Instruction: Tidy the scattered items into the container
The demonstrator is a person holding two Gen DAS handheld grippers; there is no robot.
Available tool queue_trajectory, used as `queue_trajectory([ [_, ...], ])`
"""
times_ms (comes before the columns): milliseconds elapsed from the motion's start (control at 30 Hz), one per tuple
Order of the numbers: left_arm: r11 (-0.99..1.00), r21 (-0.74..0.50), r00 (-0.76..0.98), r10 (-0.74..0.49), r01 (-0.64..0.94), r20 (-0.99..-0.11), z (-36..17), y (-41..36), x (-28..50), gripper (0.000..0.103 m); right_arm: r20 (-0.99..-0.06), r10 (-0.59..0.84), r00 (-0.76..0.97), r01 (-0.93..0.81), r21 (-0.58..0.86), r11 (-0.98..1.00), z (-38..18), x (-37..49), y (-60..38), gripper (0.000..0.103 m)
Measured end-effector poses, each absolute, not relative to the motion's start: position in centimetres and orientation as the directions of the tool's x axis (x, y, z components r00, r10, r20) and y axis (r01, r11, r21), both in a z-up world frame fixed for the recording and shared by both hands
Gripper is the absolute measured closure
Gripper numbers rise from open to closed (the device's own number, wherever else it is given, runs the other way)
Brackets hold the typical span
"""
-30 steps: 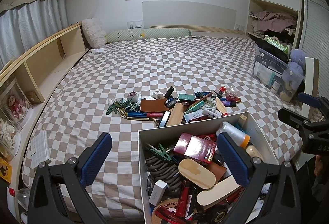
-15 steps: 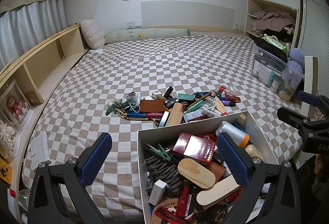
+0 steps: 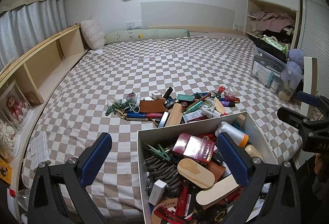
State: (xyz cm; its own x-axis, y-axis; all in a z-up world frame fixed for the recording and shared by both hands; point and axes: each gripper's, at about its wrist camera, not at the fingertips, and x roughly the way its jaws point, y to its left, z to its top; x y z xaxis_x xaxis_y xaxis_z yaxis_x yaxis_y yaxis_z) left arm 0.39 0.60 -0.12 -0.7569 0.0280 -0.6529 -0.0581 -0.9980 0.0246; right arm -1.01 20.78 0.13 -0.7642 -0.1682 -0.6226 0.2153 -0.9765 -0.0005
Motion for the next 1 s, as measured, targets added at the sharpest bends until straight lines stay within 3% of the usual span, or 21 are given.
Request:
queue_trajectory([
  [700, -0.999, -0.04, -0.816, 0.036, -0.016, -0.577, 2.6, -2.2, 2.7, 0.0, -0.514, -0.174, -0.84, 0.184, 0.032, -0.982, 3.2, 0.8, 23.2, 0.0],
  [1000, -0.999, -0.038, -0.851, 0.022, -0.002, -0.526, 4.3, -3.5, 3.2, 0.0, -0.415, -0.073, -0.907, 0.085, -0.01, -0.996, 5.7, 1.0, 24.5, 0.0],
])
